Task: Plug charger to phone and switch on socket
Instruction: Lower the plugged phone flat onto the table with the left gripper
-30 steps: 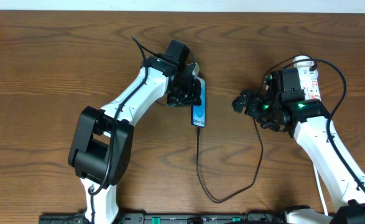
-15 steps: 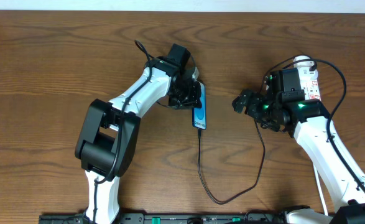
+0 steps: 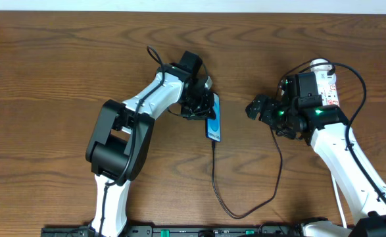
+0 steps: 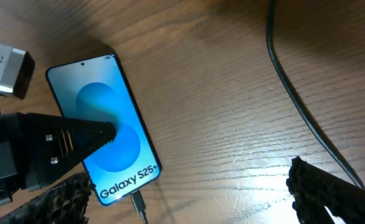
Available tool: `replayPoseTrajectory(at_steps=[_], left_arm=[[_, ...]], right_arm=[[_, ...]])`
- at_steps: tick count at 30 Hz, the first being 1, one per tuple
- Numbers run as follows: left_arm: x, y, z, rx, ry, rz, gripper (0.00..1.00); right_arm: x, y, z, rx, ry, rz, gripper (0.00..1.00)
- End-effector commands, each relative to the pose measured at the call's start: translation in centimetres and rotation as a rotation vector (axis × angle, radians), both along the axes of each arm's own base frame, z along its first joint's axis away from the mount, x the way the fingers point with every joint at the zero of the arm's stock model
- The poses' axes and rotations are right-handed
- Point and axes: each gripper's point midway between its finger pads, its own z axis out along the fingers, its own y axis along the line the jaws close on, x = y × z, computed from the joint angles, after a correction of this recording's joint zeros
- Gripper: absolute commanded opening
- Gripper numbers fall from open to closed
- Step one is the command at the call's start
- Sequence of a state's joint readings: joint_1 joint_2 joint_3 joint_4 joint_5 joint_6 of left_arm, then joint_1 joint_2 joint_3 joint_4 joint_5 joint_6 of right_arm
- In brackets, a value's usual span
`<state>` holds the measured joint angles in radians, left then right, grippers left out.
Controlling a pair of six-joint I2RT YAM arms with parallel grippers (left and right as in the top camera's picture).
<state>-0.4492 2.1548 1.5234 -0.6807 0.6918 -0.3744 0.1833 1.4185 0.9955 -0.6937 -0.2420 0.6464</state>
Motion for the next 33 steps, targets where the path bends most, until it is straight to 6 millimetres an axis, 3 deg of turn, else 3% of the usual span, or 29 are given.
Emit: replayPoseTrajectory(at_steps=[1, 13, 19, 28, 29, 33], left_arm=[[-0.17, -0.54, -0.12, -0.016, 0.011, -0.006, 0.07], [-0.01, -0.54, -0.15, -0.014, 0.003, -0.006, 0.09], [0.06, -0.41, -0.26, -0.005, -0.001, -0.004, 0.17], [0.13, -0.31, -0.34, 0.003, -0.005, -0.002, 0.17], [0.13, -0.31, -0.35, 0.003, -0.005, -0.002, 0.22], [0.17, -0.23, -0.41, 0.008, -0.009, -0.004, 0.28]], right_arm=[[0.18, -0.22, 0.45, 0.003, -0.009, -0.017, 0.99], [0.16, -0.21, 0.44, 0.003, -0.008, -0.016, 0.99], [0.1, -0.22, 0.4, 0.002, -0.006, -0.016, 0.99], [0.08, -0.23, 0.38, 0.002, -0.005, -0.016, 0.99], [0.08, -0.23, 0.38, 0.002, -0.005, -0.016, 0.99], [0.08, -0.23, 0.38, 0.002, -0.005, -0.016, 0.99]])
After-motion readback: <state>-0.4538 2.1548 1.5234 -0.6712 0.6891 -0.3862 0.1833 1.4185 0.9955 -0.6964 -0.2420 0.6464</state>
